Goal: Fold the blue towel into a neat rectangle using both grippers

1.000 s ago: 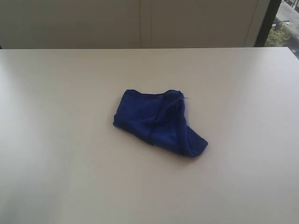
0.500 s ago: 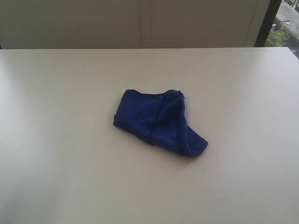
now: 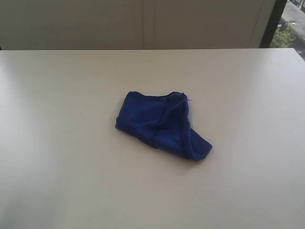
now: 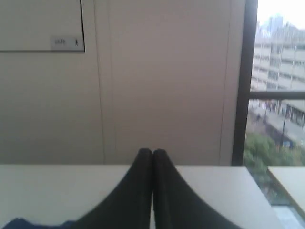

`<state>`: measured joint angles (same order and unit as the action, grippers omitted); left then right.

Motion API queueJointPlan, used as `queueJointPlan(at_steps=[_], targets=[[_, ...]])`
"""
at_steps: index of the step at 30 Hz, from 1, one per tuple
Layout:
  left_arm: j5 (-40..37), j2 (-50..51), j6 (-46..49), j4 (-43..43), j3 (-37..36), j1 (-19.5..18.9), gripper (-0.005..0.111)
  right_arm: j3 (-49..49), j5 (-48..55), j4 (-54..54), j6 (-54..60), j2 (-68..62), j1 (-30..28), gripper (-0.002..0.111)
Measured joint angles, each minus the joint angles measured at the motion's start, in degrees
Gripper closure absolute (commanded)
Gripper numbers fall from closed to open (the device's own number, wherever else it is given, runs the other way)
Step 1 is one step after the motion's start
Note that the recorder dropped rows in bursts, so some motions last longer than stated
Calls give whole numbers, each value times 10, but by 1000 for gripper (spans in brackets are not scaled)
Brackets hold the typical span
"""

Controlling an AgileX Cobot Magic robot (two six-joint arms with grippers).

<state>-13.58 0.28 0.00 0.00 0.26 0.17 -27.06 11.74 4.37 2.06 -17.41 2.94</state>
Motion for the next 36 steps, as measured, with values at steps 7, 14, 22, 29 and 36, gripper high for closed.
queueJointPlan(at_steps=[7,14,22,29,36], targets=[[0,0,0,0,0,0,107,-145,181,45,0,-293,0,108],[0,0,0,0,0,0,107,-156,138,184,43,-531,2,108],[0,0,0,0,0,0,107,-368,196,492,305,-829,49,93],[0,0,0,0,0,0,107,-457,182,510,316,-970,87,74],[0,0,0,0,0,0,107,-477,166,538,312,-1015,100,83]])
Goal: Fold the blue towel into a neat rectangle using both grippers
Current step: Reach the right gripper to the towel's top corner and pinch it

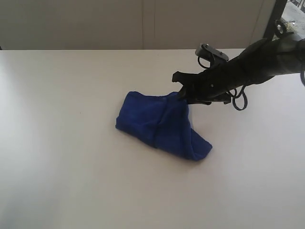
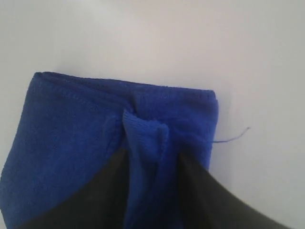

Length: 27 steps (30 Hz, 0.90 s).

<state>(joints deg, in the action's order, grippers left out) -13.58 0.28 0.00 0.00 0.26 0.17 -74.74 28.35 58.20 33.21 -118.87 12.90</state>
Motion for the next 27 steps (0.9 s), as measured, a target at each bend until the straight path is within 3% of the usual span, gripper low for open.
queueJointPlan(at_steps=[2,3,27], targets=[[0,0,0,0,0,0,107,-5,0,10,0,-7,4,105],[0,0,0,0,0,0,107,-5,0,11,0,-7,4,108],[0,0,0,0,0,0,107,-6,65,-49,98,52,4,108]])
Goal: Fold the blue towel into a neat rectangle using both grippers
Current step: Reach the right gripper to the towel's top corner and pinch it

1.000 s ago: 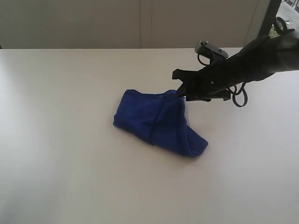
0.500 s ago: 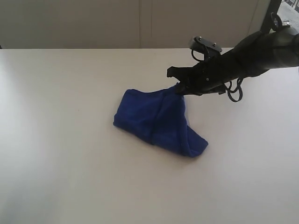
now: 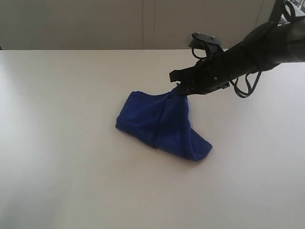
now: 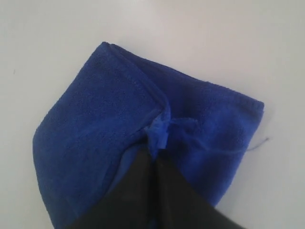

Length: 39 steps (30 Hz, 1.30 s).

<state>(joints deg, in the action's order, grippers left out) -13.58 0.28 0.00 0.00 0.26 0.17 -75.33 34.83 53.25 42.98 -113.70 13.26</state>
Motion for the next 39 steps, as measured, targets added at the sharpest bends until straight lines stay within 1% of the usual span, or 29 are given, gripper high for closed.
queueJointPlan(at_steps=[5,11,15,16,18,21,27,31,39], targets=[[28,0,0,-4,0,0,107,0,-15,-1,-16,-7,0,108],[100,0,-61,-45,0,0,107,0,-41,10,-62,-39,0,108],[133,0,-134,-51,0,0,107,-3,-4,66,-17,-51,6,108],[136,0,-153,-51,0,0,107,-8,22,86,7,-51,9,108],[136,0,-197,-51,0,0,107,-20,62,121,32,-47,20,108],[115,0,-244,-52,0,0,107,-33,89,143,46,-37,40,108],[80,40,-267,-53,0,0,107,-38,86,133,50,-46,80,108],[77,74,-267,-53,7,0,107,-38,82,126,49,-57,78,108],[78,112,-250,-53,20,0,107,-38,106,123,34,-24,39,108]])
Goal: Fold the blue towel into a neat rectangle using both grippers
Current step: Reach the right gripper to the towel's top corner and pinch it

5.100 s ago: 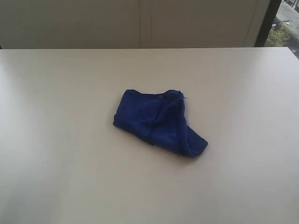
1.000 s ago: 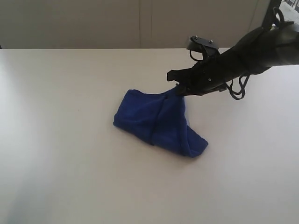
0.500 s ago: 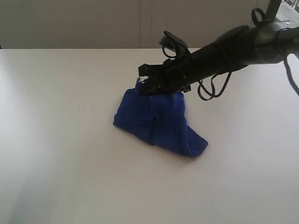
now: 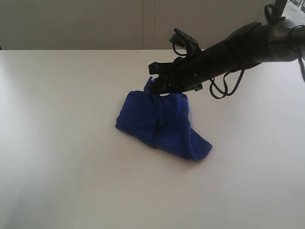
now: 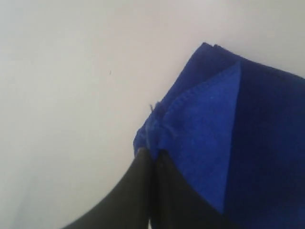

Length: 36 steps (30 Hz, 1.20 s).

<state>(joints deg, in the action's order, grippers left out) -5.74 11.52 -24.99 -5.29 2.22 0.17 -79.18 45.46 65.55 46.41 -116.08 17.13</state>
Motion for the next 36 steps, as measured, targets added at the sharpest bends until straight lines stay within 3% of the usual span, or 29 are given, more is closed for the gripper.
queueJointPlan(at_steps=[6,14,24,29,36], targets=[[0,2,2,0,1,0,107,0,72,1,17,-7,31,108],[0,2,4,0,1,0,107,-1,41,2,24,-76,81,108],[-3,2,4,0,1,0,107,-15,33,-11,1,0,-3,108],[-38,8,4,-6,1,0,107,-17,3,-100,-32,15,-45,108],[-43,73,14,-23,28,0,107,-15,-78,-182,-88,4,-55,108]])
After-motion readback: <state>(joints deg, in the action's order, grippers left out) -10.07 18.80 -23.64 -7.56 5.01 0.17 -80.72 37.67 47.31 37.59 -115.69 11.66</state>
